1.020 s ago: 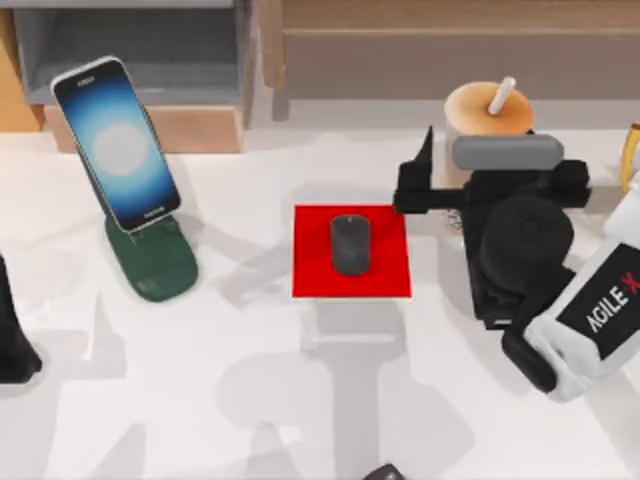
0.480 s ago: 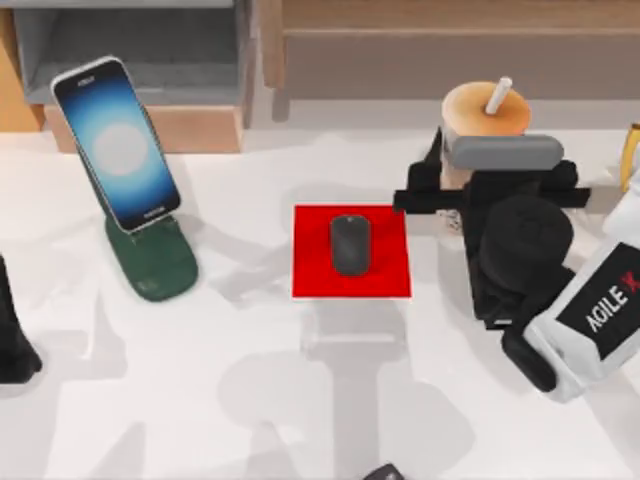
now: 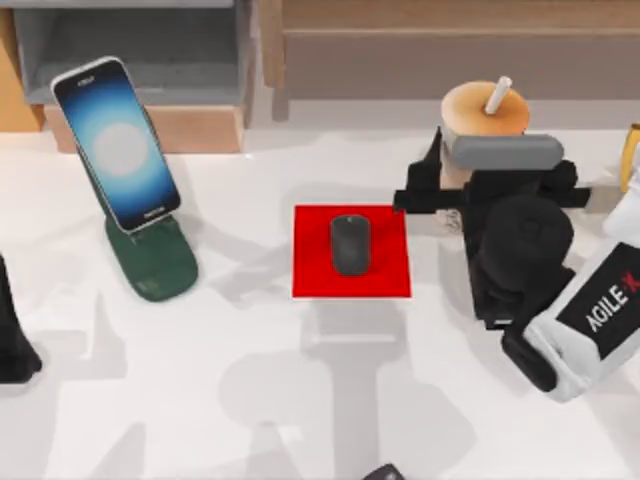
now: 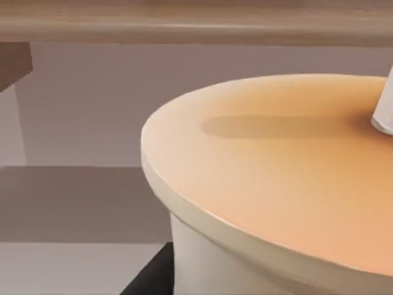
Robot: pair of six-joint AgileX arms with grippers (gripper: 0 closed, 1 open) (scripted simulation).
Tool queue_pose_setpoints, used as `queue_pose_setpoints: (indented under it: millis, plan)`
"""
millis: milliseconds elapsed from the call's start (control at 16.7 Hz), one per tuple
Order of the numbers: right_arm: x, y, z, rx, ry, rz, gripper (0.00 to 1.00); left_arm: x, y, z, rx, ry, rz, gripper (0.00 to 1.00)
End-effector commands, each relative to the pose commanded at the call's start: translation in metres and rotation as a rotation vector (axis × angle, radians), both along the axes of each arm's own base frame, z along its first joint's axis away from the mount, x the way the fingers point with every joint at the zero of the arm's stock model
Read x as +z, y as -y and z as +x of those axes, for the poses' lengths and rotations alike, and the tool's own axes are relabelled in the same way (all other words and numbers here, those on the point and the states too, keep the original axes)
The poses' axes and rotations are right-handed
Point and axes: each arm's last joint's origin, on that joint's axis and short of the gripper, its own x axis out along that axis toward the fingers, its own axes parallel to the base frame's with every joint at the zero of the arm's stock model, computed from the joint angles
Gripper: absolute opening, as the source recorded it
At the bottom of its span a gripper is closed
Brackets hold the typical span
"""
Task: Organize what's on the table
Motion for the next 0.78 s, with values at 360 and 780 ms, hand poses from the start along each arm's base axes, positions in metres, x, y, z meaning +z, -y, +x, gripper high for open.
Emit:
queue_pose_setpoints:
  millis: [360, 780]
  plan:
    - [0.001, -0.001, -0.001, 0.002, 0.000, 0.002, 0.00, 0.000, 0.000, 0.000, 0.000, 0.000, 0.000, 1.00]
    - [0.009, -0.001, 0.000, 0.002, 0.000, 0.003, 0.00, 0.000, 0.000, 0.000, 0.000, 0.000, 0.000, 1.00]
